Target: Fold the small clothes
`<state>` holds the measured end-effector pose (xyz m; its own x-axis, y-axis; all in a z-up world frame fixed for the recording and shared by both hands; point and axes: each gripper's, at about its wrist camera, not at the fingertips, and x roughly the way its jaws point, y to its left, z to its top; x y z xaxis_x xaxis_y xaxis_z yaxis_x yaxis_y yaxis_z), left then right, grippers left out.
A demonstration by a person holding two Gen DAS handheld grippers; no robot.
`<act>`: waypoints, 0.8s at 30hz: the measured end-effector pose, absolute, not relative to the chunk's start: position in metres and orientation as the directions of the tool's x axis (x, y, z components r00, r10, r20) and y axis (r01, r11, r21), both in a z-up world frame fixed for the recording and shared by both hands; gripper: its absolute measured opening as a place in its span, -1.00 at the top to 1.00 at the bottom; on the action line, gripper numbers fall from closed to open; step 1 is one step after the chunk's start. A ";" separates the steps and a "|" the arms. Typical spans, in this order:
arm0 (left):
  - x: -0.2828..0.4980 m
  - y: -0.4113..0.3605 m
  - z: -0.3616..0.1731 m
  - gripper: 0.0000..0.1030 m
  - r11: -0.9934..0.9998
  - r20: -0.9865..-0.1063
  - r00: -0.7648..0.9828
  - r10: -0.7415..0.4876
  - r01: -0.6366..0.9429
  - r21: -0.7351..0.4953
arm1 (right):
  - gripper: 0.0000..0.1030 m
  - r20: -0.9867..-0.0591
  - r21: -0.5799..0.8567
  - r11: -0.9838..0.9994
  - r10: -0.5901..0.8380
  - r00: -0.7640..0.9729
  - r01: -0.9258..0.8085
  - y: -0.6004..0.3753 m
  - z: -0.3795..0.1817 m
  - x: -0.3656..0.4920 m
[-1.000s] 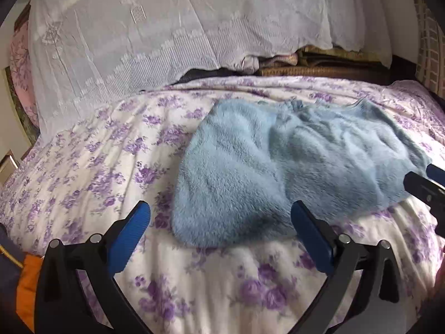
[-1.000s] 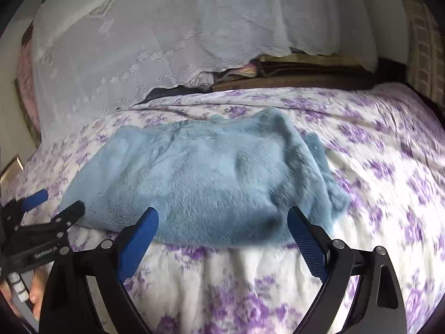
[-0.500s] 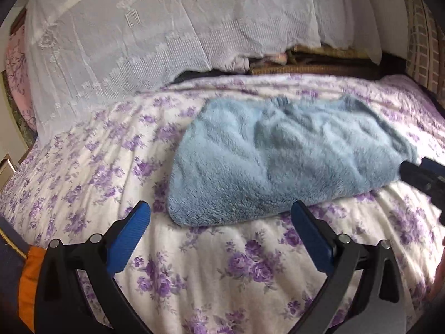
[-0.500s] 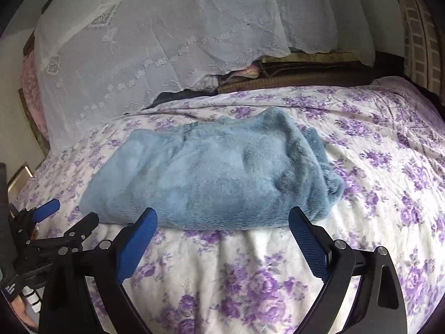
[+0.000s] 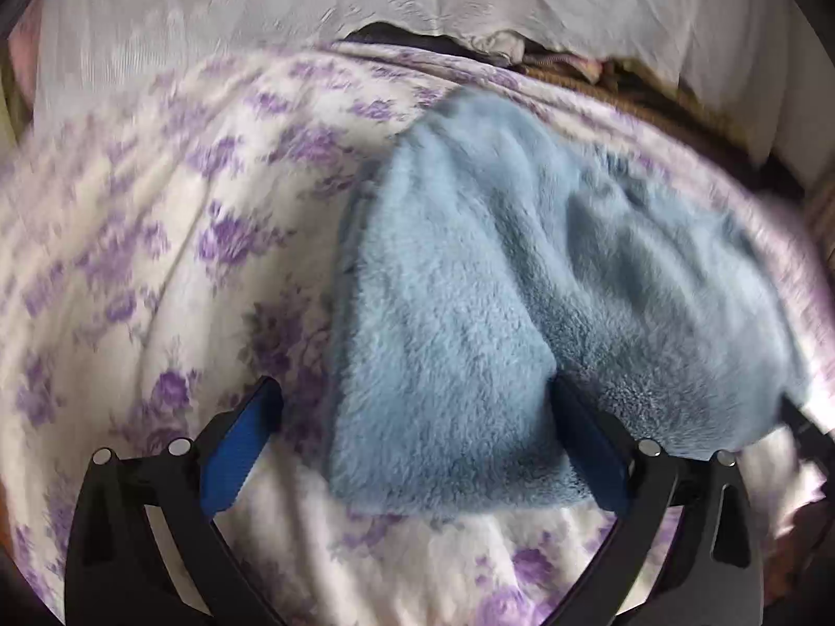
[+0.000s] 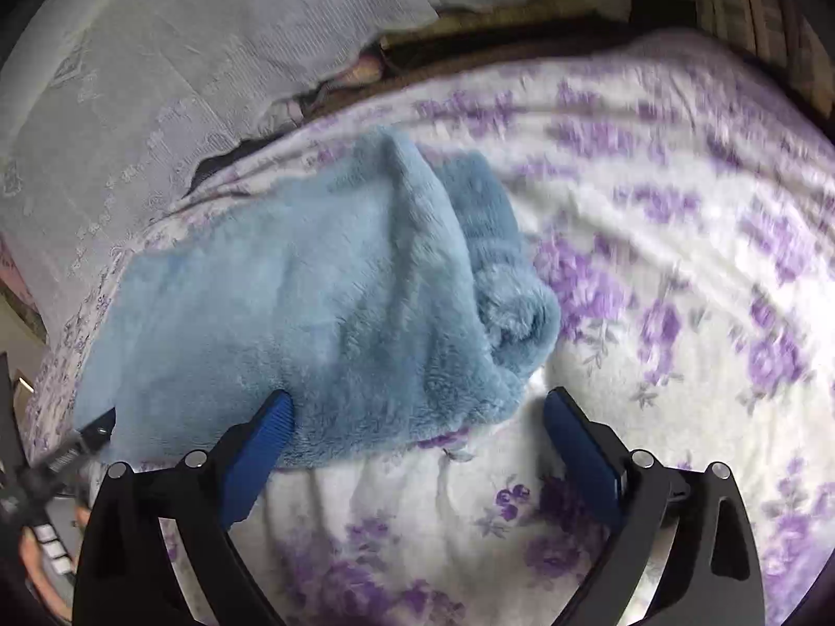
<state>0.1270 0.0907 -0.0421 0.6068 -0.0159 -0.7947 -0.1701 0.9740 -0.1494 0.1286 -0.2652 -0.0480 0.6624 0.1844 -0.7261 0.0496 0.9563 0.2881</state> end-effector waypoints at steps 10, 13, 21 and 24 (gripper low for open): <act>0.097 0.101 -0.030 -0.91 0.856 -0.702 0.597 -0.388 -0.049 -0.514 | -0.66 -0.544 0.301 0.952 0.214 0.811 -0.050 -0.259 -0.017 0.092; 0.106 0.094 -0.041 -0.91 0.849 -0.714 0.574 -0.401 -0.061 -0.526 | -0.48 -0.522 0.289 0.953 0.237 0.820 -0.092 -0.254 -0.012 0.090; 0.141 0.104 -0.052 -0.91 0.786 -0.692 0.589 -0.418 -0.149 -0.601 | -0.48 -0.544 0.338 0.938 0.261 0.798 -0.077 -0.253 -0.016 0.099; 0.155 0.107 -0.051 -0.91 0.755 -0.696 0.597 -0.399 -0.217 -0.619 | -0.44 -0.555 0.368 0.927 0.283 0.782 -0.075 -0.248 -0.013 0.114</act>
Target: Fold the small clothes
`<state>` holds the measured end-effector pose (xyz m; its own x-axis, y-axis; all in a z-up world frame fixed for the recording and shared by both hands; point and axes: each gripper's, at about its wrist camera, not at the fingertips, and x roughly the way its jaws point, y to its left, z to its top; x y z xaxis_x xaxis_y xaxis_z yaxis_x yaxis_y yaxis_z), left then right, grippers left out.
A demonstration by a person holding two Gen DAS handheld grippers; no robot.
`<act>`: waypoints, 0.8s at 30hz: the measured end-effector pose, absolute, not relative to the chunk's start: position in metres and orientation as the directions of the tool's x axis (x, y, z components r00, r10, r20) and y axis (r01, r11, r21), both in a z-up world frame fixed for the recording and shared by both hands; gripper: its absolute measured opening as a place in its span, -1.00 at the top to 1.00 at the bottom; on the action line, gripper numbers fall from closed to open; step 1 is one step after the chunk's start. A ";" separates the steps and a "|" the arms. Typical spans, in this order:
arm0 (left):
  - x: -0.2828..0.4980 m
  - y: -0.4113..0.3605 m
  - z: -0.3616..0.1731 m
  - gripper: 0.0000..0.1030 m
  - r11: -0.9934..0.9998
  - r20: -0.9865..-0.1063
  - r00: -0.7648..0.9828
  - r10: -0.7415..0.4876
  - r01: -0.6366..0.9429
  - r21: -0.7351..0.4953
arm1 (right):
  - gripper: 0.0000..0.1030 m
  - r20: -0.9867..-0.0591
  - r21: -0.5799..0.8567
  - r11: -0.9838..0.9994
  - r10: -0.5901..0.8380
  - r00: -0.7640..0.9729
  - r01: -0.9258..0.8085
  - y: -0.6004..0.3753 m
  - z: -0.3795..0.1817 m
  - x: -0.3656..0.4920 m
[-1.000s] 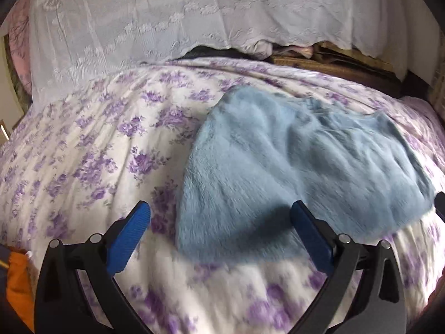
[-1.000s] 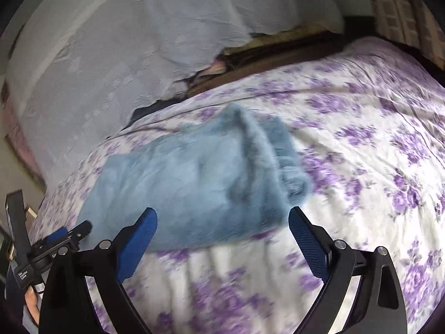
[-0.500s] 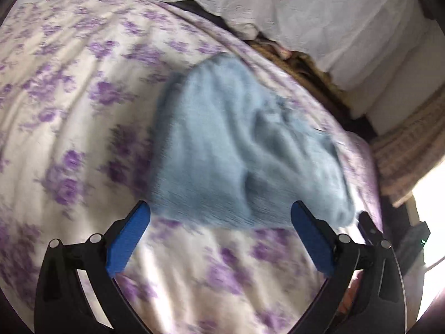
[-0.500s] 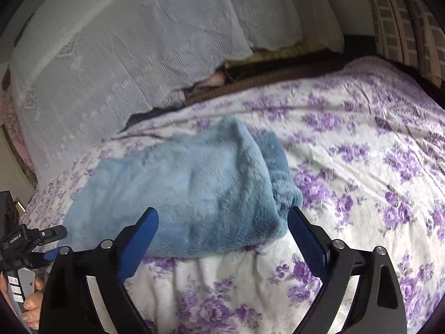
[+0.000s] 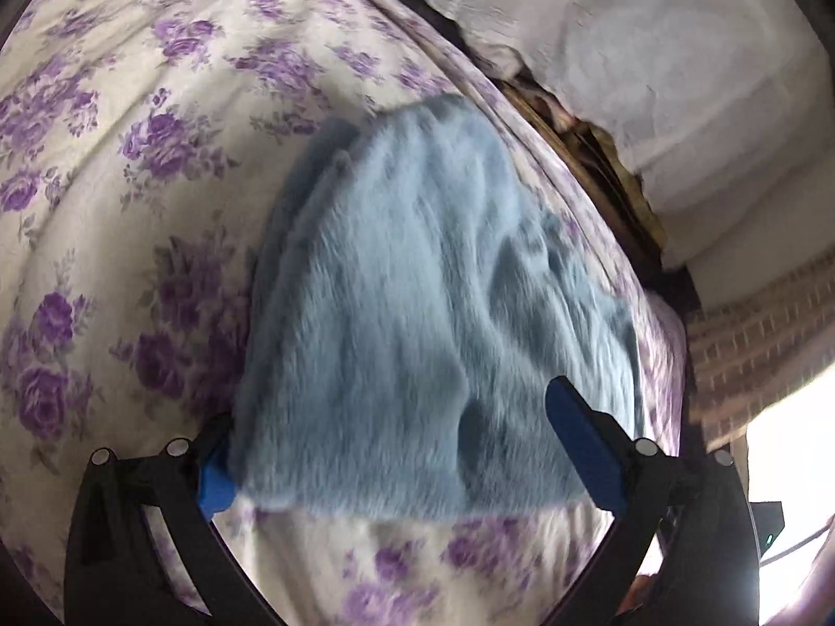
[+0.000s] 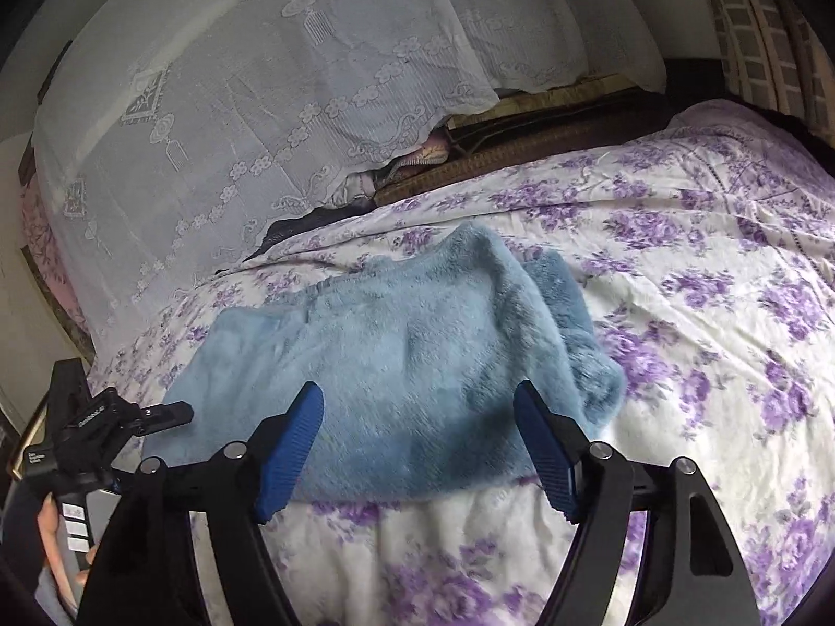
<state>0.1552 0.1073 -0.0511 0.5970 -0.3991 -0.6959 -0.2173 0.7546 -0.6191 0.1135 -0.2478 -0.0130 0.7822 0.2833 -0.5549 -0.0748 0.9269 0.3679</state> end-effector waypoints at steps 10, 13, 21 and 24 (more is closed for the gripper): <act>0.168 0.094 -0.050 -0.76 0.850 -0.733 0.630 -0.257 -0.214 -0.482 | -0.37 -0.680 0.133 0.965 0.253 0.688 -0.225 -0.169 -0.033 0.170; 0.177 0.089 -0.049 -0.76 0.880 -0.750 0.628 -0.210 -0.213 -0.425 | -0.39 -0.720 0.119 0.966 0.243 0.650 -0.230 -0.166 -0.040 0.177; 0.170 0.090 -0.039 0.31 0.905 -0.726 0.659 -0.195 -0.164 -0.392 | -0.46 -0.714 0.087 0.968 0.225 0.663 -0.235 -0.162 -0.041 0.170; 0.166 0.086 -0.033 0.38 0.917 -0.716 0.673 -0.186 -0.143 -0.372 | -0.48 -0.712 0.103 0.966 0.239 0.660 -0.238 -0.162 -0.039 0.169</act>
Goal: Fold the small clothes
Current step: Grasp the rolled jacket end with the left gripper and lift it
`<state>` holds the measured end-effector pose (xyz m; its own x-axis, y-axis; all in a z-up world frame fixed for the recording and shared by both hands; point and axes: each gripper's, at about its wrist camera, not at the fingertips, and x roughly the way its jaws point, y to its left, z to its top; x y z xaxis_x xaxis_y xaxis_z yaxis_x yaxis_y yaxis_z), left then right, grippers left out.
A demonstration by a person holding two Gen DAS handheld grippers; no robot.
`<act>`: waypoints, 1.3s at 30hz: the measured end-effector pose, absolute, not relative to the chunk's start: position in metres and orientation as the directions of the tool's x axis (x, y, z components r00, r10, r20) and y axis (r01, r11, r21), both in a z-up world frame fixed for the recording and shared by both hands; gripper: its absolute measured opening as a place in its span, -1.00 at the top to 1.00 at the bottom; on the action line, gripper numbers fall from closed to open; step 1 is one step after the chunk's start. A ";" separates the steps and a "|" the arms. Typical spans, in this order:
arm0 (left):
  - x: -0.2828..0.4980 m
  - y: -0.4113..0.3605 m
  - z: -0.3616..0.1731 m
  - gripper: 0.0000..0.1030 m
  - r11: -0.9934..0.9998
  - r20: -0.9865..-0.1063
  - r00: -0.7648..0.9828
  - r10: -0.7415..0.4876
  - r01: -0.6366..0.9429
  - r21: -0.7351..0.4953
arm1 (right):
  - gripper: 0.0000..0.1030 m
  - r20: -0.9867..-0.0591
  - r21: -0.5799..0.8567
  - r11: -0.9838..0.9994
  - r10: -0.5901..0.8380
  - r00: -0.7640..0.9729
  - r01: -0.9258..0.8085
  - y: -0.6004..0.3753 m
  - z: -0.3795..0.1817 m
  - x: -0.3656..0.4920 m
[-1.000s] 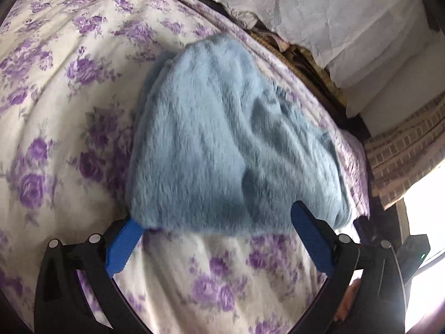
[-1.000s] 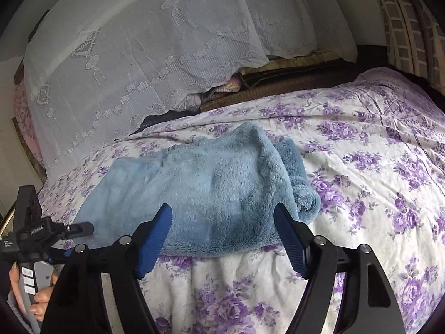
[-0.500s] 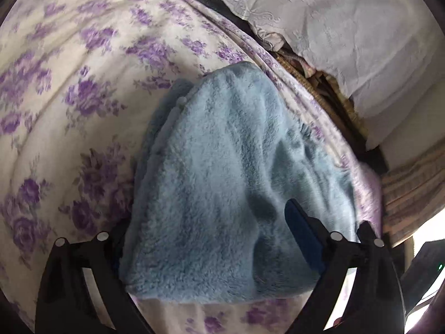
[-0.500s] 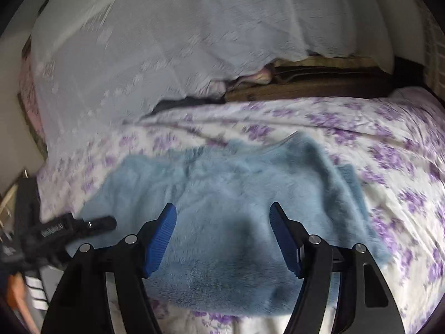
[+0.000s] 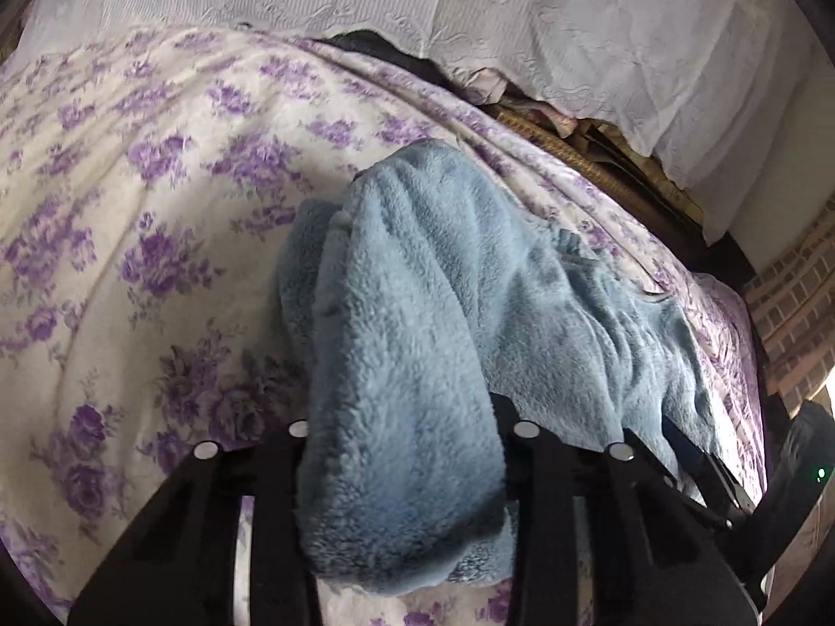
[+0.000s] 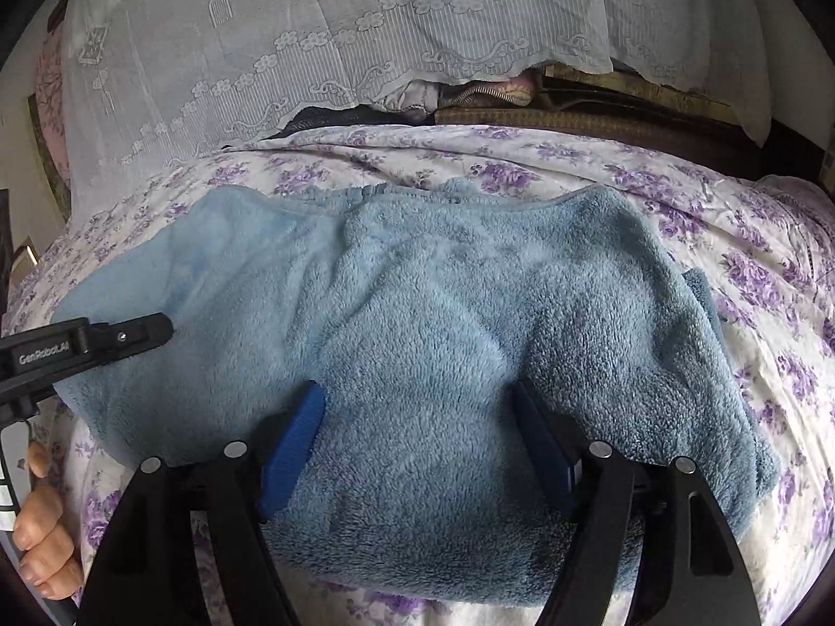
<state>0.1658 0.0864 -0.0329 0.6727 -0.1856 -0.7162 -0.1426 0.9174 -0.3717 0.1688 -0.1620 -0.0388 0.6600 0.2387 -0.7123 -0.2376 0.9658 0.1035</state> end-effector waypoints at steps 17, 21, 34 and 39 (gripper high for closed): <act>0.158 0.049 0.008 0.39 0.973 -0.698 0.710 -0.090 -0.087 -0.214 | -0.52 -0.655 0.305 0.941 0.321 0.684 -0.150 -0.225 -0.016 0.172; 0.157 0.030 0.022 0.39 0.983 -0.687 0.722 -0.079 -0.059 -0.175 | -0.52 -0.722 0.155 0.977 0.212 0.658 -0.145 -0.216 -0.040 0.184; 0.167 -0.037 0.045 0.39 0.998 -0.667 0.742 -0.061 0.024 -0.064 | -0.54 -0.639 0.555 0.830 0.385 0.665 0.052 -0.317 -0.024 0.186; 0.172 -0.061 0.047 0.39 0.998 -0.661 0.748 -0.061 0.049 -0.036 | -0.54 -0.656 0.611 0.781 0.405 0.637 0.133 -0.332 -0.049 0.193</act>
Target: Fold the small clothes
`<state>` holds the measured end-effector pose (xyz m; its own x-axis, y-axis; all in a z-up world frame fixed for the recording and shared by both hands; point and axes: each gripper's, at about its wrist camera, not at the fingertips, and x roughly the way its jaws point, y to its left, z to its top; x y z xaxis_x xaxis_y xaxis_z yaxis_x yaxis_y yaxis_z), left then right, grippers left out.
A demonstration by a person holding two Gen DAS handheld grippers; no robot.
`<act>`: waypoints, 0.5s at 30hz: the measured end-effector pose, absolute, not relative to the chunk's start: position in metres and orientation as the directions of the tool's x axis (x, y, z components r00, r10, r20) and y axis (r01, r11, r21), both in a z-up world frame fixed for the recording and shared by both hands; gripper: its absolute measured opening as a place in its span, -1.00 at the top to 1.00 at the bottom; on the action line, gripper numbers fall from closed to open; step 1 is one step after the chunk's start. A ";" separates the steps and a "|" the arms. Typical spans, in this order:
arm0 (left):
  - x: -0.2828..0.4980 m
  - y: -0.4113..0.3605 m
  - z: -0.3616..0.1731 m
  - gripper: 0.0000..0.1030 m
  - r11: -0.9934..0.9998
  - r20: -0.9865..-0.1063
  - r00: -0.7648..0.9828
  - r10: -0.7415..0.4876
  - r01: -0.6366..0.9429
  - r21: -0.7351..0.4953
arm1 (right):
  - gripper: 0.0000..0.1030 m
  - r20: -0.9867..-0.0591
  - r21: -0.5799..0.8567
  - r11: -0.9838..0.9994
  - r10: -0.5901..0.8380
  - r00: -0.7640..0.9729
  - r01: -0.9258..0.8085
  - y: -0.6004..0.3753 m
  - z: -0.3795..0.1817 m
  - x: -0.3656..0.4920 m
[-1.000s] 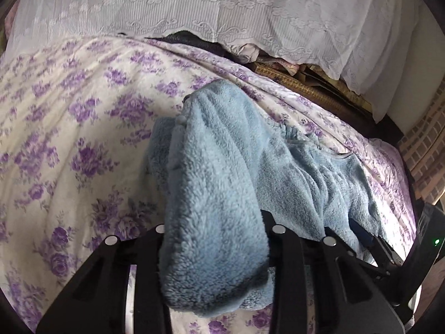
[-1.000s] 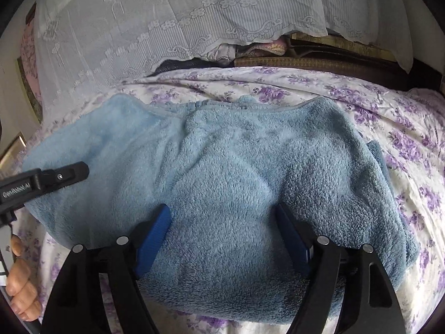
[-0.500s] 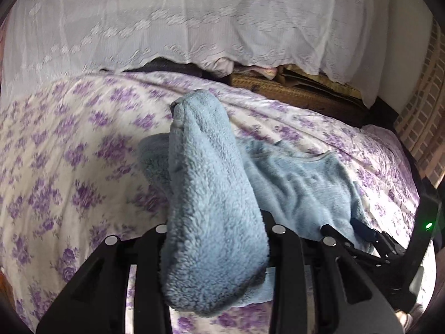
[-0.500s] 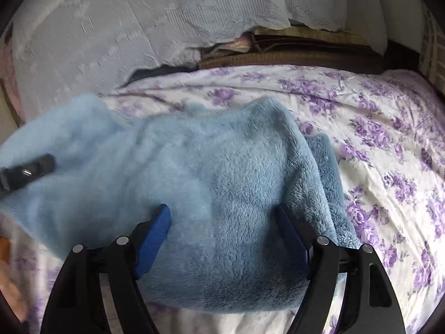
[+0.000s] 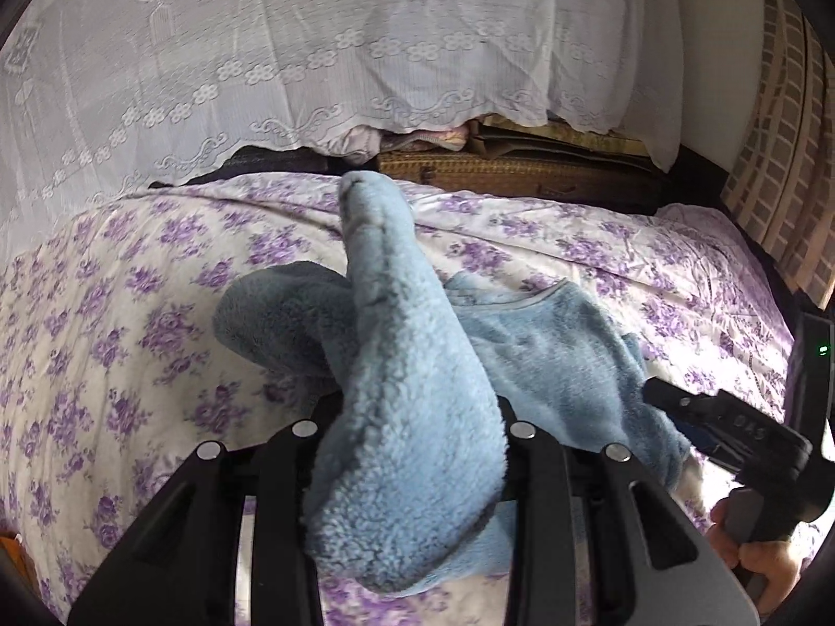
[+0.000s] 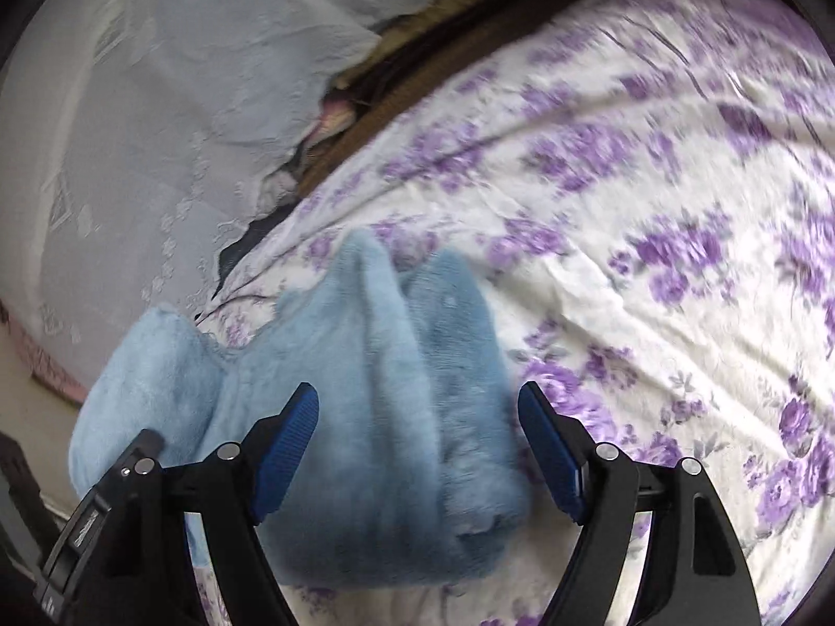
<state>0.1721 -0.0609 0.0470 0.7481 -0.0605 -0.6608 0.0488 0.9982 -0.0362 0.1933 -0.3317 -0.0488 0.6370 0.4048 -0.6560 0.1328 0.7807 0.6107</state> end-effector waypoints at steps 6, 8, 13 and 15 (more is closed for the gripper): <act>0.174 -0.096 0.047 0.39 0.996 -0.654 0.754 -0.068 0.093 0.004 | -0.54 -0.630 0.657 0.738 0.423 0.651 0.155 -0.342 -0.050 0.187; 0.175 -0.113 0.044 0.39 0.993 -0.652 0.755 -0.066 0.114 0.031 | -0.54 -0.620 0.668 0.726 0.423 0.661 0.162 -0.346 -0.048 0.186; 0.178 -0.152 0.030 0.39 0.982 -0.653 0.755 -0.060 0.162 0.097 | -0.54 -0.599 0.702 0.686 0.424 0.679 0.191 -0.361 -0.049 0.183; 0.179 -0.167 0.023 0.39 0.976 -0.654 0.754 -0.057 0.180 0.122 | -0.54 -0.592 0.715 0.671 0.428 0.683 0.199 -0.365 -0.050 0.183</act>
<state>0.1792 -0.1666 0.0233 0.7542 -0.0570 -0.6541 0.1799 0.9760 0.1224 0.1830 -0.3653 -0.0499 0.6832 0.4276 -0.5920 0.1994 0.6706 0.7145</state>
